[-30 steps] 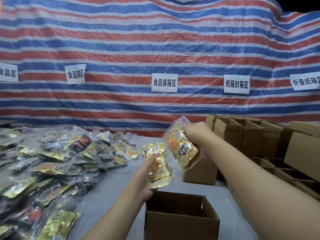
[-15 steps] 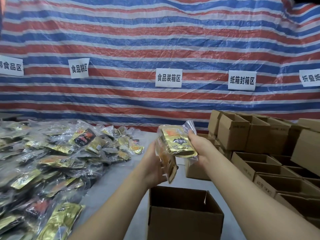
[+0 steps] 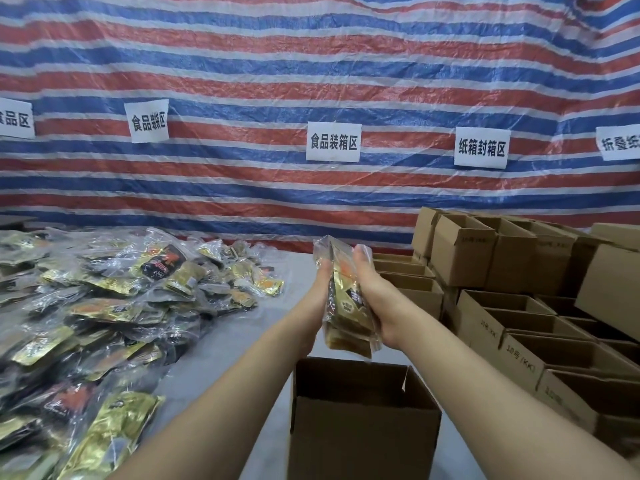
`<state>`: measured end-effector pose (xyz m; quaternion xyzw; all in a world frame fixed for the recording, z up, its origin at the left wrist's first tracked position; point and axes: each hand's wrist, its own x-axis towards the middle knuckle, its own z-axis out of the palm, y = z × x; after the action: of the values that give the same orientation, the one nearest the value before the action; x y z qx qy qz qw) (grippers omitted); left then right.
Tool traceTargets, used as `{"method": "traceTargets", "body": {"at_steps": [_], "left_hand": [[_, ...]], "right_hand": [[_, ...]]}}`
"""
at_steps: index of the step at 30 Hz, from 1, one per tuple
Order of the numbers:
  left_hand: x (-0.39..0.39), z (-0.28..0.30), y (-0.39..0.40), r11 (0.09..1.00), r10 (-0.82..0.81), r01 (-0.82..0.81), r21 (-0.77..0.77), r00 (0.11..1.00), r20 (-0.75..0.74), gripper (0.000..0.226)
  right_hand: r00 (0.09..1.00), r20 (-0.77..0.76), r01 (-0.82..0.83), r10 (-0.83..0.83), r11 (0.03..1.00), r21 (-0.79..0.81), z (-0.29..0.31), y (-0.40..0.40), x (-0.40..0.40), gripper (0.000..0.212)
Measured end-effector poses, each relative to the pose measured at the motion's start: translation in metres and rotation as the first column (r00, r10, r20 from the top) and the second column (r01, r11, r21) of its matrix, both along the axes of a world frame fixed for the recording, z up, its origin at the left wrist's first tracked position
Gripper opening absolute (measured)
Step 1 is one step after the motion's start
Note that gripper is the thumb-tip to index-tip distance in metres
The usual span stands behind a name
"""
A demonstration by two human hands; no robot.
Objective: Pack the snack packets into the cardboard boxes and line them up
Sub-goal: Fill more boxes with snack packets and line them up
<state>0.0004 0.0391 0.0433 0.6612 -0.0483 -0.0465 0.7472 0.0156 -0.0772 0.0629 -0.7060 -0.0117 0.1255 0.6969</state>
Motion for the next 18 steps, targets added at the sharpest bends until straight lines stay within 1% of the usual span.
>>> {"method": "traceTargets", "body": {"at_steps": [2, 4, 6, 8, 9, 11, 13, 14, 16, 17, 18], "left_hand": [[-0.002, 0.001, -0.001, 0.994, 0.023, -0.023, 0.109, 1.0, 0.009, 0.082], [-0.002, 0.002, 0.0, 0.97, 0.098, -0.096, 0.221, 0.995, 0.003, 0.088], [-0.002, -0.001, 0.007, 0.944, 0.149, -0.148, 0.296, 0.989, 0.018, 0.087], [-0.005, -0.013, 0.02, 0.923, 0.139, -0.154, 0.352, 0.988, 0.067, 0.074], [-0.008, -0.022, 0.028, 0.905, 0.122, -0.142, 0.402, 0.99, 0.075, 0.065], [-0.013, -0.046, 0.044, 0.842, 0.064, -0.086, 0.532, 0.996, 0.06, 0.046], [-0.016, -0.069, 0.054, 0.785, 0.011, -0.025, 0.619, 1.0, 0.026, 0.032], [-0.017, -0.077, 0.056, 0.786, -0.004, 0.001, 0.618, 1.0, 0.004, 0.027], [-0.02, -0.087, 0.056, 0.849, -0.013, 0.026, 0.527, 0.999, -0.029, 0.022], [-0.021, -0.089, 0.056, 0.876, -0.001, 0.016, 0.482, 1.0, -0.031, 0.022], [-0.022, -0.089, 0.055, 0.884, 0.013, -0.001, 0.467, 1.0, -0.021, 0.021]], "right_hand": [[0.994, 0.011, -0.113, 0.113, 0.993, 0.012, -0.003, -0.01, 0.0, 0.08], [0.984, 0.016, -0.178, 0.177, 0.981, 0.071, -0.008, -0.021, 0.001, 0.078], [0.983, 0.067, -0.18, 0.172, 0.975, 0.128, -0.013, -0.033, 0.005, 0.07], [0.976, 0.148, -0.178, 0.157, 0.974, 0.139, -0.017, -0.047, 0.011, 0.062], [0.966, 0.196, -0.191, 0.168, 0.976, 0.105, -0.018, -0.054, 0.013, 0.061], [0.929, 0.27, -0.248, 0.254, 0.967, -0.058, -0.018, -0.065, 0.013, 0.068], [0.89, 0.263, -0.317, 0.374, 0.919, -0.233, -0.018, -0.067, 0.009, 0.073], [0.87, 0.238, -0.356, 0.432, 0.884, -0.303, -0.019, -0.066, 0.008, 0.071], [0.826, 0.17, -0.424, 0.537, 0.793, -0.438, -0.023, -0.061, 0.004, 0.064], [0.805, 0.128, -0.449, 0.58, 0.735, -0.508, -0.027, -0.058, 0.001, 0.059], [0.786, 0.081, -0.462, 0.613, 0.669, -0.582, -0.031, -0.056, -0.001, 0.055]]}}
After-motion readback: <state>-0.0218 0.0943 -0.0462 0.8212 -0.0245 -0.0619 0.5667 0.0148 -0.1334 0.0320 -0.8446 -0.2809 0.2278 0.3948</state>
